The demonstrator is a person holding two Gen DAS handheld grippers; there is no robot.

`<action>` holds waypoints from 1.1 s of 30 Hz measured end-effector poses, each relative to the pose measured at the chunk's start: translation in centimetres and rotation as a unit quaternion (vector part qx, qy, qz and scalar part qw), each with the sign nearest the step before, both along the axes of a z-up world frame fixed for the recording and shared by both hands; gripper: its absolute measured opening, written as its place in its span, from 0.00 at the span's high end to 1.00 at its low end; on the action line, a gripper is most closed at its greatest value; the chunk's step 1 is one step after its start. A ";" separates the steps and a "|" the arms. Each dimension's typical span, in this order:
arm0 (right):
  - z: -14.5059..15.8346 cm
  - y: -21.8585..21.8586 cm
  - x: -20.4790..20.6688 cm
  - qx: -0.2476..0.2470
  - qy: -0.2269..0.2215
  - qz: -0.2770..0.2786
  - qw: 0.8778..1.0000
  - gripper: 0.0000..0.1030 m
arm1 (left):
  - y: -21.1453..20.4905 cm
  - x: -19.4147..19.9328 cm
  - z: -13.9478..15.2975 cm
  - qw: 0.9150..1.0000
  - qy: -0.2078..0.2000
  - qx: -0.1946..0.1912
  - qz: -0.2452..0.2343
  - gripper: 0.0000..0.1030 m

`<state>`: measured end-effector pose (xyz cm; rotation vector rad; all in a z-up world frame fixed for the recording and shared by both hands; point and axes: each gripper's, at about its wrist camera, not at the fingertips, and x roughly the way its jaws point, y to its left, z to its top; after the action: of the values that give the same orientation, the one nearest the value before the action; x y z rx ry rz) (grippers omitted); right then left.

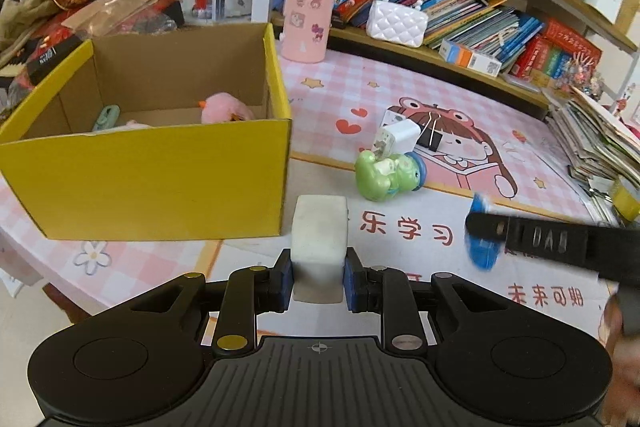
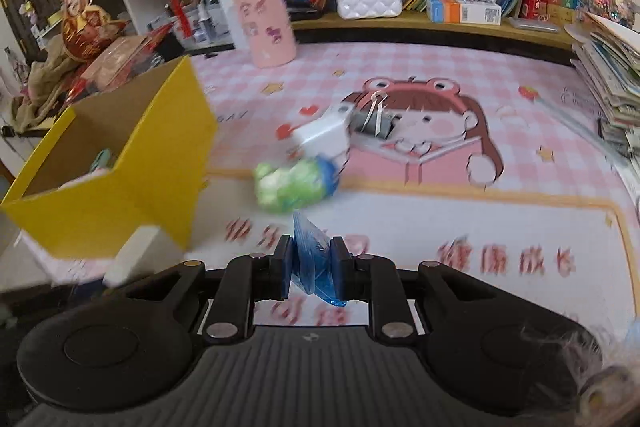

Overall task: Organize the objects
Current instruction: 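Lift the eraser and blue bag and carry them over the yellow box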

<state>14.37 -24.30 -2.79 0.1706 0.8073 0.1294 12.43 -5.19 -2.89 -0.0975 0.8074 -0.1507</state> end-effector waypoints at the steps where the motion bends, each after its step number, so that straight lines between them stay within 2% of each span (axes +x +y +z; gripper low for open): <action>1: 0.1 0.7 -0.6 0.000 0.000 0.003 1.000 0.82 | 0.5 -0.3 0.1 1.000 -0.003 0.000 0.000 0.78; 15: 0.6 11.3 -6.9 -0.022 0.006 0.060 0.998 0.82 | 9.9 -5.8 1.1 0.999 -0.021 -0.008 0.040 0.78; 33: 1.3 19.5 -13.1 -0.012 -0.012 0.071 0.997 0.82 | 18.1 -11.9 2.3 0.997 -0.054 -0.001 0.060 0.78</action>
<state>1.26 -4.79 -1.50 0.0884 0.7963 0.2542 0.51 12.92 -0.55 -0.1387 0.6923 -0.0429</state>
